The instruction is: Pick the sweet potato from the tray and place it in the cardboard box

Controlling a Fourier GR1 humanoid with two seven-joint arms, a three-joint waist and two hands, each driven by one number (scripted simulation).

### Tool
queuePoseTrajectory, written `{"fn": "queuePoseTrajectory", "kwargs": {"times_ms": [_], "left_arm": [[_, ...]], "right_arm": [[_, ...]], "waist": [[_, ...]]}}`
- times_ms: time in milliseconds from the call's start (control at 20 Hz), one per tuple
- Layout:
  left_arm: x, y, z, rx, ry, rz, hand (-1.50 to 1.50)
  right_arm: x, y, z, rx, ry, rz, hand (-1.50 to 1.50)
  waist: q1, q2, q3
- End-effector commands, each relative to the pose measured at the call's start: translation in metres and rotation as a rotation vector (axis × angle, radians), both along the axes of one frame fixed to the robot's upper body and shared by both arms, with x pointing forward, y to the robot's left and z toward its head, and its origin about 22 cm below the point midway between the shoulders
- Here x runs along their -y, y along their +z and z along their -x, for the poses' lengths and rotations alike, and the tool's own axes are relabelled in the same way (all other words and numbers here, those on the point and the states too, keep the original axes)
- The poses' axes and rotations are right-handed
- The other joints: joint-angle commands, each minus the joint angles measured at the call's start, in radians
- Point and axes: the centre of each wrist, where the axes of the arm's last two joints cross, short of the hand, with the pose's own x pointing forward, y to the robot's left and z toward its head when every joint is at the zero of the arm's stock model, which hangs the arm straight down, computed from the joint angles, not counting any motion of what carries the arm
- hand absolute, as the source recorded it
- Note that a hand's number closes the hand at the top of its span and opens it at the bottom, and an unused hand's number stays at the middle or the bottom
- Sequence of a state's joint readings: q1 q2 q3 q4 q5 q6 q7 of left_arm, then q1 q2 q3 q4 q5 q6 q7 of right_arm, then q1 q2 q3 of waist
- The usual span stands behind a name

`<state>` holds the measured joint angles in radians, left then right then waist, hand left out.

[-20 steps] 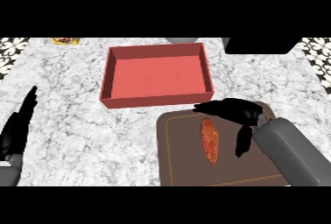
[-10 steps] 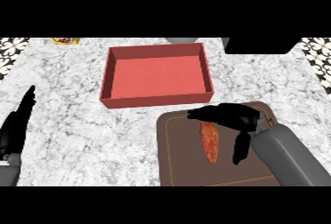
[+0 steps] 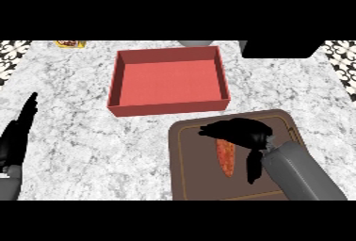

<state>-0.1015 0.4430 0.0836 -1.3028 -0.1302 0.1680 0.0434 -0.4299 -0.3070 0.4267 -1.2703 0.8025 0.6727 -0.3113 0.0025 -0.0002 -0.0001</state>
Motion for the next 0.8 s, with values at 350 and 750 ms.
{"fn": "queuePoseTrajectory", "kwargs": {"times_ms": [350, 750], "left_arm": [[0.004, -0.014, 0.009, -0.003, -0.011, 0.008, 0.00], [0.000, 0.005, 0.008, 0.010, -0.004, -0.007, 0.00]], "right_arm": [[-0.024, -0.024, 0.006, 0.207, -0.070, -0.069, 1.50], [-0.021, -0.024, 0.008, 0.380, -0.318, -0.060, 1.50]], "waist": [[0.003, 0.001, 0.000], [-0.002, -0.004, 0.000]]}}
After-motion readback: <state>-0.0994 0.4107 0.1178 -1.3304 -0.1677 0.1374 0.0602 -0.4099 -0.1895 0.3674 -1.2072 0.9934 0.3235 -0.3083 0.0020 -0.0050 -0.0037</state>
